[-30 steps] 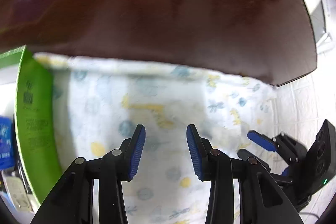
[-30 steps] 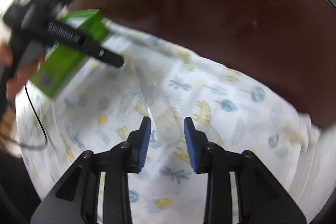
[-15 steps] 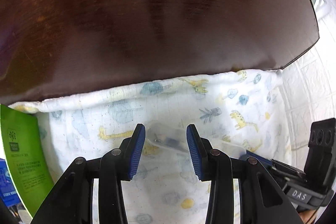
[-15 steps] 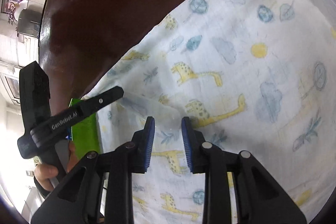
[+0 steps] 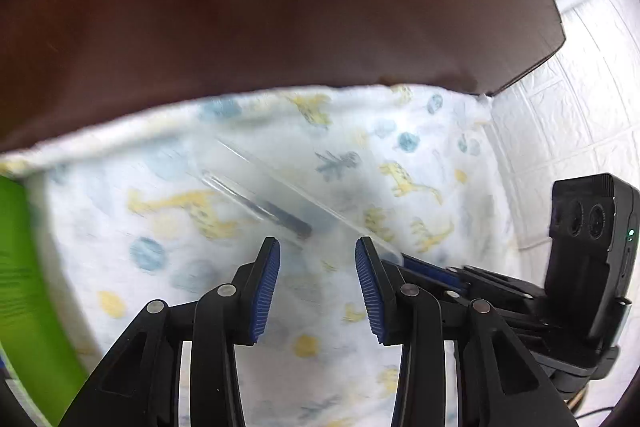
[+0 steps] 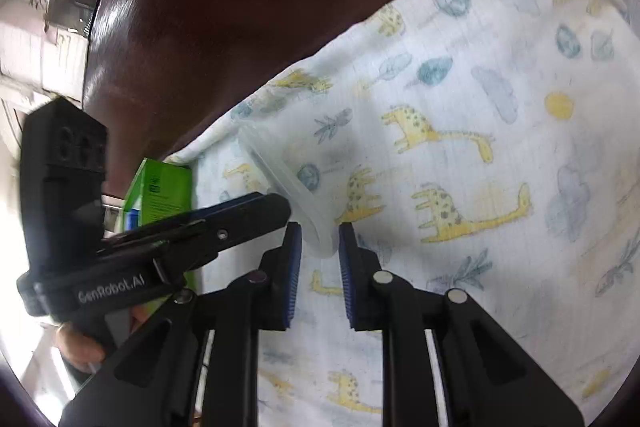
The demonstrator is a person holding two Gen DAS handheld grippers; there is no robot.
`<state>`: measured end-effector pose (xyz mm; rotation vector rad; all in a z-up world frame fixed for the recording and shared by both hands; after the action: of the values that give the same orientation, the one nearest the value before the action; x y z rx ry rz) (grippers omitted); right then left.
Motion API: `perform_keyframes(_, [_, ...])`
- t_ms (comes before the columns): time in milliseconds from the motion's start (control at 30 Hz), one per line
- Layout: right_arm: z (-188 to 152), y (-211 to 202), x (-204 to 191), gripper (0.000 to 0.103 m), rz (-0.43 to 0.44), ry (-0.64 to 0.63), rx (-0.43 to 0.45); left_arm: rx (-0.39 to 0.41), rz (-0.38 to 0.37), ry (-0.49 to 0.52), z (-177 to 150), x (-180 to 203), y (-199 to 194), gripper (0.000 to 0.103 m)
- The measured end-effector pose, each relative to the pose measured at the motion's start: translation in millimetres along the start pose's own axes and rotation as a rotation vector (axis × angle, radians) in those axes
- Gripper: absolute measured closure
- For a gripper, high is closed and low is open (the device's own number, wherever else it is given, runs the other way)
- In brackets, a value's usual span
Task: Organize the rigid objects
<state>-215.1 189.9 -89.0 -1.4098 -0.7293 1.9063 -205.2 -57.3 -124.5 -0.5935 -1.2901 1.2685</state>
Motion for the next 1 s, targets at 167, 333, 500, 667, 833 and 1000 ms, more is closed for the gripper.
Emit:
perform_keyframes(167, [3.6,4.4,5.8,0.085,0.004,-0.007,-0.007,0.088,0.050,-0.131,18.8,-34.6,-20.6,0.063])
perform_keyframes(333, [-1.3,2.5,4.5,0.086,-0.007,-0.105,-0.066,0.051,0.057,-0.132,28.3,-43.8,-16.5,0.063])
perform_keyframes(500, [-3.0,-2.8,20.3,0.086,-0.019,-0.144,-0.107,0.027,0.071,0.010,38.7,-11.8,4.2,0.063])
perform_keyframes(667, [4.8,-19.1,28.6,0.084,-0.145,-0.180,-0.016,-0.002,0.058,0.097,47.7,15.2,27.0,0.063])
perform_keyframes(833, [2.4,-14.0,29.6,0.084,-0.129,-0.110,0.015,-0.017,0.019,0.022,37.5,8.9,28.0,0.063])
perform_keyframes(1000, [0.8,-12.0,30.0,0.083,-0.087,-0.016,0.044,-0.043,0.001,0.037,31.5,10.4,36.5,0.063])
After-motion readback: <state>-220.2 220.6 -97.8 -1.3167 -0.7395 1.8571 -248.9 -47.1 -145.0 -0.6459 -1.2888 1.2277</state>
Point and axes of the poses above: each gripper's, at about its wrist camera, not at the fingertips, and y roughly the way its jaws point, x to its right, z to its top, the point moved 2 cm from there along y, roughly the way its jaws point
